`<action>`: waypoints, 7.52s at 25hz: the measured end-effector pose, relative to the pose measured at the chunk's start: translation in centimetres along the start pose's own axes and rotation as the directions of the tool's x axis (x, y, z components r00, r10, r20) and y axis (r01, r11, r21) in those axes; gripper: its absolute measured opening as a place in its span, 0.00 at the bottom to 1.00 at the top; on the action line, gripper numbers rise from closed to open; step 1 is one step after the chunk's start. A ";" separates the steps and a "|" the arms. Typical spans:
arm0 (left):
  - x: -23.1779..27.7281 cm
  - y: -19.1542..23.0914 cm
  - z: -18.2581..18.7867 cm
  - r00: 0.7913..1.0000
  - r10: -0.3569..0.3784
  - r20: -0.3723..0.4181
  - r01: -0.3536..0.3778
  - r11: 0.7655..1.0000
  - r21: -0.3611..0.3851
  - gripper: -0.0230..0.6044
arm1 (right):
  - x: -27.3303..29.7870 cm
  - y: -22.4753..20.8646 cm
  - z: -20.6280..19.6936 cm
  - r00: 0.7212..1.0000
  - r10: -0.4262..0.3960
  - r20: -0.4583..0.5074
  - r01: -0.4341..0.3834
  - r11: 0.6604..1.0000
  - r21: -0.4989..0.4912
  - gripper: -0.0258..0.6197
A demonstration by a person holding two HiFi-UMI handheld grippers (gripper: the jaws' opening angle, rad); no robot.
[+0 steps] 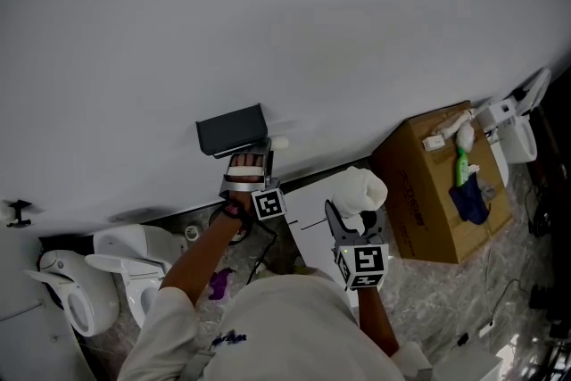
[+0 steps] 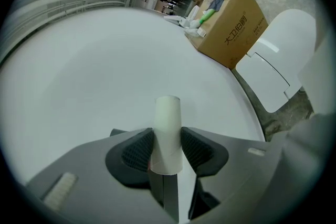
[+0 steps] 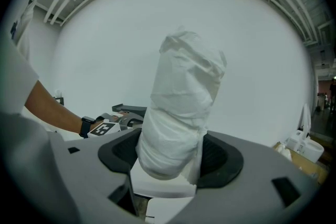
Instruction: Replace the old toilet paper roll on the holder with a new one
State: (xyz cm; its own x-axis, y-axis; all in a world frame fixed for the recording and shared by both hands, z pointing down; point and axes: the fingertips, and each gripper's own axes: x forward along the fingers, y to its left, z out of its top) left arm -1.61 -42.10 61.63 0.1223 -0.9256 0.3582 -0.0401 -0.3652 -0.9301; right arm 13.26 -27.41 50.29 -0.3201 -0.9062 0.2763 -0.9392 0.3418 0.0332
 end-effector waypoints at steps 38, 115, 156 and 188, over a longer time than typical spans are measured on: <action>-21.4 14.0 -14.9 0.887 0.436 0.152 0.076 0.187 -0.979 0.31 | 12.3 1.7 5.6 0.978 0.136 0.156 -0.170 0.957 0.236 0.53; -23.5 10.7 -18.7 0.932 0.352 0.084 0.020 0.181 -0.983 0.31 | 25.4 20.5 -3.9 0.941 0.284 0.185 -0.242 0.181 0.953 0.52; -24.7 8.9 -17.5 0.917 0.316 0.243 0.188 0.196 -0.963 0.31 | 19.0 25.3 -8.7 0.924 0.364 0.119 -0.237 0.299 0.924 0.81; -42.1 6.1 2.6 0.890 0.392 0.233 0.142 0.247 -0.959 0.31 | -23.1 9.3 5.4 0.856 0.376 0.356 -0.349 0.927 -0.138 0.05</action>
State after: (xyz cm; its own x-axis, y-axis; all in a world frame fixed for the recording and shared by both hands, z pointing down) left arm -4.44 -5.06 40.69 0.3239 -0.9439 -0.0650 -0.9432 -0.3167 -0.1003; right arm 11.26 -4.66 39.02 -0.6709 -0.7357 -0.0930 -0.7414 0.6677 0.0671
